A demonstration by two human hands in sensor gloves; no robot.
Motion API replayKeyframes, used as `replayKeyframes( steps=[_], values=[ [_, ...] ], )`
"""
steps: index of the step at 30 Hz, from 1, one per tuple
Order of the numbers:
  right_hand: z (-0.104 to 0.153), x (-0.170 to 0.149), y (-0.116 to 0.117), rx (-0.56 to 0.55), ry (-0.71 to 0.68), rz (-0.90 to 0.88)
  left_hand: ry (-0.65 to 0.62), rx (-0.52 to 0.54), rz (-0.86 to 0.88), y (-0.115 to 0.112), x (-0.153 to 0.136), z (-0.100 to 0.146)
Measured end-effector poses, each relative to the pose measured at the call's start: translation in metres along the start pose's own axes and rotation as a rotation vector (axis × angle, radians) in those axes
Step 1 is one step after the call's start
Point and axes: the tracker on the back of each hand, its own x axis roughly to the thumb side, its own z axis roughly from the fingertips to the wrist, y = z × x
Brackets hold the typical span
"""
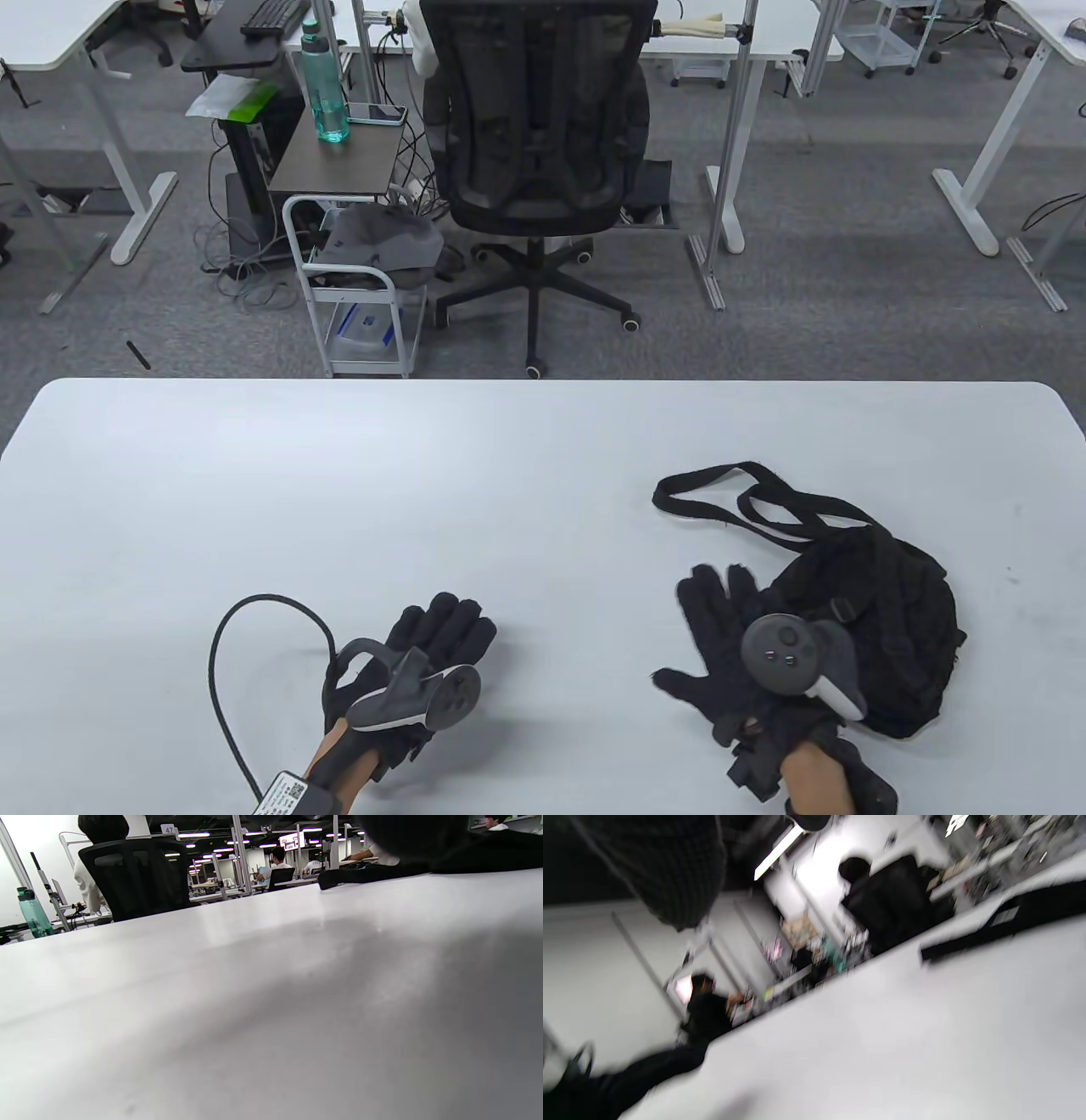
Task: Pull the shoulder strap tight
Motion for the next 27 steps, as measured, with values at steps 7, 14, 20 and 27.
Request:
replayKeyframes(
  steps=[7, 14, 20, 27],
  values=[
    [0.019, -0.071, -0.026, 0.009, 0.324, 0.072, 0.006, -0.028, 0.007, -0.002, -0.002, -0.001],
    [0.019, -0.121, 0.009, 0.245, 0.614, 0.081, 0.005, -0.051, -0.008, -0.002, -0.001, 0.001],
    [0.014, -0.135, 0.026, 0.261, 0.71, 0.25, 0.011, -0.084, -0.014, -0.003, 0.0, 0.002],
    [0.008, -0.127, 0.014, 0.044, 0.648, 0.348, 0.009, -0.09, -0.01, -0.002, 0.0, 0.001]
  ],
)
